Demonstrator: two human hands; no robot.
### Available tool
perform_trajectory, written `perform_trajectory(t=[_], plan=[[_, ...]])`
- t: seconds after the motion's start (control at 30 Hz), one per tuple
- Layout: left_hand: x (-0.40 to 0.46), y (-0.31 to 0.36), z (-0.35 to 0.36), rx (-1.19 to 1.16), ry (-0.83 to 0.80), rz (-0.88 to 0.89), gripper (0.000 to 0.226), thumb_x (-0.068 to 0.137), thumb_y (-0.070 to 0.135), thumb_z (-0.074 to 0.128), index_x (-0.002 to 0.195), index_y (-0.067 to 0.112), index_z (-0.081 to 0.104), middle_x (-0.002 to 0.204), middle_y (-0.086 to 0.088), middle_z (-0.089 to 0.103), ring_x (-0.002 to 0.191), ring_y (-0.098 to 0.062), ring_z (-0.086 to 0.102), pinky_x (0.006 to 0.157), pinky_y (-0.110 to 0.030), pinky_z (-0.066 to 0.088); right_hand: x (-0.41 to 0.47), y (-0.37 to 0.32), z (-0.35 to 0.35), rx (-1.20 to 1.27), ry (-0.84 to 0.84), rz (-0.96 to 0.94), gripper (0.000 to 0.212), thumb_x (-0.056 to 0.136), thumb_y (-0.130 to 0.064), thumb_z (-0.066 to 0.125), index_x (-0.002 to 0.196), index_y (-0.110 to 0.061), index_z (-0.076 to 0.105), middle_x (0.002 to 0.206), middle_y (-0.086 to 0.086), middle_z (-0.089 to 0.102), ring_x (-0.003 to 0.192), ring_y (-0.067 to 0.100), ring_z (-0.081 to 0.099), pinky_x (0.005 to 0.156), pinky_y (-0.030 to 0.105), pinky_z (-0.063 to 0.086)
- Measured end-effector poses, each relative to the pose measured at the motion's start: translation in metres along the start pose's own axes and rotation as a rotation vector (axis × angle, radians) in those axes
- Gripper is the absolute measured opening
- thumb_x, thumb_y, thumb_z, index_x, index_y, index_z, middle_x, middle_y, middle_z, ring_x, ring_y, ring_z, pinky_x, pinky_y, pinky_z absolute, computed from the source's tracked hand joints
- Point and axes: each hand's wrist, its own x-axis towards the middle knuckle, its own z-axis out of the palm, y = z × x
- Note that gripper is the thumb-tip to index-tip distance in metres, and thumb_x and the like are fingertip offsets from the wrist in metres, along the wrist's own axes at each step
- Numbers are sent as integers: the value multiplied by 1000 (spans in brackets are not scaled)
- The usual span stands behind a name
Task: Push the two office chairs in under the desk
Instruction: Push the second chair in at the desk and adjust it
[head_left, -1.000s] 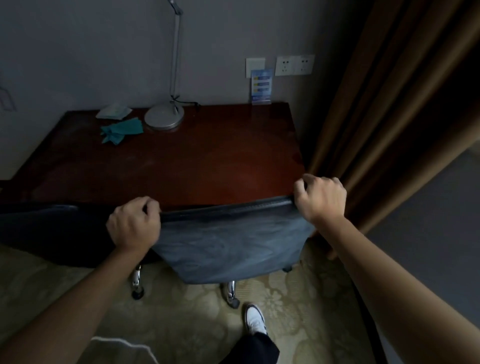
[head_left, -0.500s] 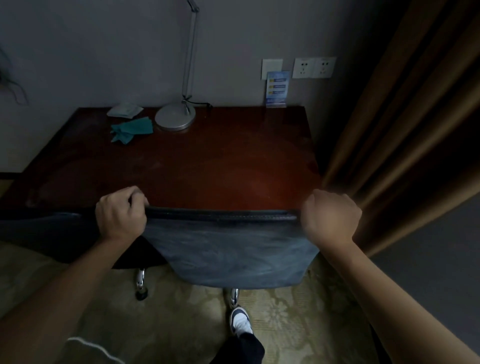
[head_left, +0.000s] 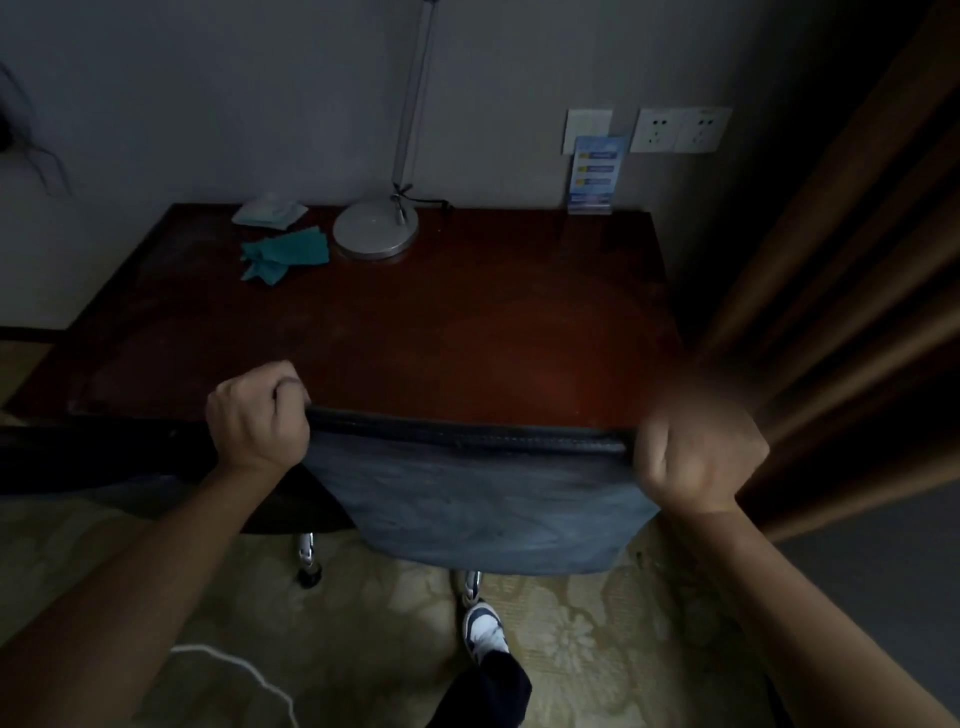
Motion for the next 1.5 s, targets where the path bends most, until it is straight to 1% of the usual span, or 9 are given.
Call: perform_trajectory(t=[0.33, 0.47, 0.67, 0.83, 0.97, 1.1, 1.23, 1.33, 1.5], plan=[[-29, 10, -15, 113, -50, -79, 30, 77, 25, 37, 59, 7, 53, 56, -10, 54, 52, -32, 49, 50, -38, 38, -9, -11, -29, -25, -161, 94, 26, 76, -13, 41, 50, -10, 36, 46, 3, 36, 40, 22, 32, 47, 35, 29], [-28, 11, -16, 115, -76, -96, 28, 78, 24, 38, 60, 7, 51, 58, -9, 54, 54, -31, 49, 52, -34, 31, -6, -17, -36, -47, -240, 147, 21, 71, -17, 37, 52, -8, 38, 49, 5, 39, 43, 25, 36, 50, 36, 33], [-24, -1, -21, 105, -139, -91, 25, 79, 24, 36, 61, 10, 47, 63, -8, 55, 62, -33, 52, 61, -32, 26, -13, -37, -46, -114, -364, 166, 27, 79, -24, 30, 60, -10, 44, 62, 7, 48, 62, 29, 46, 63, 37, 34], [-22, -28, -41, 59, -342, -19, 27, 93, 28, 41, 69, 19, 50, 74, 1, 55, 80, -28, 57, 81, -39, 34, -35, -109, -65, -277, -471, 421, 37, 86, -29, 30, 89, -5, 59, 97, 20, 60, 97, 38, 50, 87, 47, 36], [-23, -53, -76, -160, -613, -7, 27, 98, 41, 40, 103, 25, 62, 104, 5, 62, 105, -19, 55, 92, -36, 34, -54, -216, -54, -233, -430, 379, 36, 89, -32, 35, 92, -7, 60, 98, 19, 60, 99, 39, 52, 96, 49, 35], [-32, -107, -147, -199, -365, 152, 20, 89, 27, 59, 109, 24, 63, 111, 4, 62, 108, -18, 54, 93, -30, 32, -63, -326, -27, -129, -454, 265, 37, 85, -25, 57, 120, -11, 58, 123, 14, 56, 121, 34, 45, 107, 50, 30], [-17, -208, -228, -23, -113, -14, 23, 82, 25, 58, 103, 19, 66, 106, -8, 65, 103, -32, 58, 93, -44, 41, -65, -421, -3, -18, -467, 210, 48, 80, -22, 61, 127, -12, 56, 128, 13, 55, 126, 33, 43, 107, 48, 31], [-18, -274, -251, 170, -244, -232, 40, 89, 46, 53, 121, 22, 57, 127, -11, 57, 120, -33, 48, 103, -52, 31, -58, -450, 10, -41, -462, 221, 51, 80, -25, 61, 129, -13, 54, 129, 12, 54, 128, 32, 41, 109, 49, 27], [-35, -309, -237, 335, -368, -99, 74, 82, 76, 37, 136, 26, 46, 149, -9, 38, 144, -26, 19, 113, -55, 8, -41, -446, 35, -230, -662, 299, 61, 88, -46, 47, 143, -23, 36, 140, 7, 46, 140, 28, 26, 114, 59, 5]])
